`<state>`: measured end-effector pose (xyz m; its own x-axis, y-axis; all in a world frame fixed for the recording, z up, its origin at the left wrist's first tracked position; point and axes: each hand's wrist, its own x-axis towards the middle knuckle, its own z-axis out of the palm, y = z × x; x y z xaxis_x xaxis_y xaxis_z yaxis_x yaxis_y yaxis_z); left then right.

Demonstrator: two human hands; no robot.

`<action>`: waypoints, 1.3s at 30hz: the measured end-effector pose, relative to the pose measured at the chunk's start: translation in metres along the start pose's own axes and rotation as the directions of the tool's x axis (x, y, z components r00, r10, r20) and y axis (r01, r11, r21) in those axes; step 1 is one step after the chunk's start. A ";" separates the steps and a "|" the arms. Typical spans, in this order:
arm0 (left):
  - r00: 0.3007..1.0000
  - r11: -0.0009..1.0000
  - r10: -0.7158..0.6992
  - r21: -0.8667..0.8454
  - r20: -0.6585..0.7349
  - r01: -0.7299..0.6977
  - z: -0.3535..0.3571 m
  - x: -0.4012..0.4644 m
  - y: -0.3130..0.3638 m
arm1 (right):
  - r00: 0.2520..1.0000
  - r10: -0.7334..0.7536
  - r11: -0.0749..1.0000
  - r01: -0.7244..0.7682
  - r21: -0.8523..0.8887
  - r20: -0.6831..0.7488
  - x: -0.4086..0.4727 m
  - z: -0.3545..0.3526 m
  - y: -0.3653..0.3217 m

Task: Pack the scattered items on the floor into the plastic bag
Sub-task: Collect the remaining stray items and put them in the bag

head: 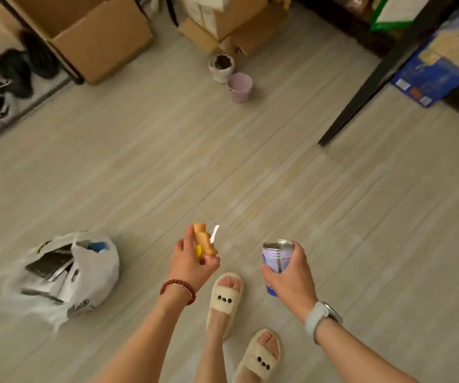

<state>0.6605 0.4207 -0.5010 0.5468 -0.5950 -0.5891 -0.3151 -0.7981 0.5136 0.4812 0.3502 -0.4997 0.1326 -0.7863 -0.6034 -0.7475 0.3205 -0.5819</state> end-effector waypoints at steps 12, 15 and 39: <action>0.796 0.820 -0.447 -0.542 -0.408 0.183 -0.256 -0.206 -0.104 | 0.889 -0.260 0.955 0.294 -0.035 0.377 -0.182 0.060 -0.232; 0.704 0.718 -0.589 -0.658 -0.398 0.228 -0.291 -0.238 -0.146 | 0.816 -0.264 0.938 0.341 -0.059 0.514 -0.216 0.103 -0.277; 0.426 0.036 -0.900 -0.962 0.086 0.269 -0.374 -0.053 -0.279 | 0.467 0.031 0.582 0.711 -0.396 0.884 -0.135 0.443 -0.478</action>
<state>1.0094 0.7105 -0.3797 0.4504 0.4568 -0.7671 0.8824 -0.0971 0.4603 1.1089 0.5374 -0.3820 0.6143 0.1091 -0.7815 -0.5983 -0.5813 -0.5515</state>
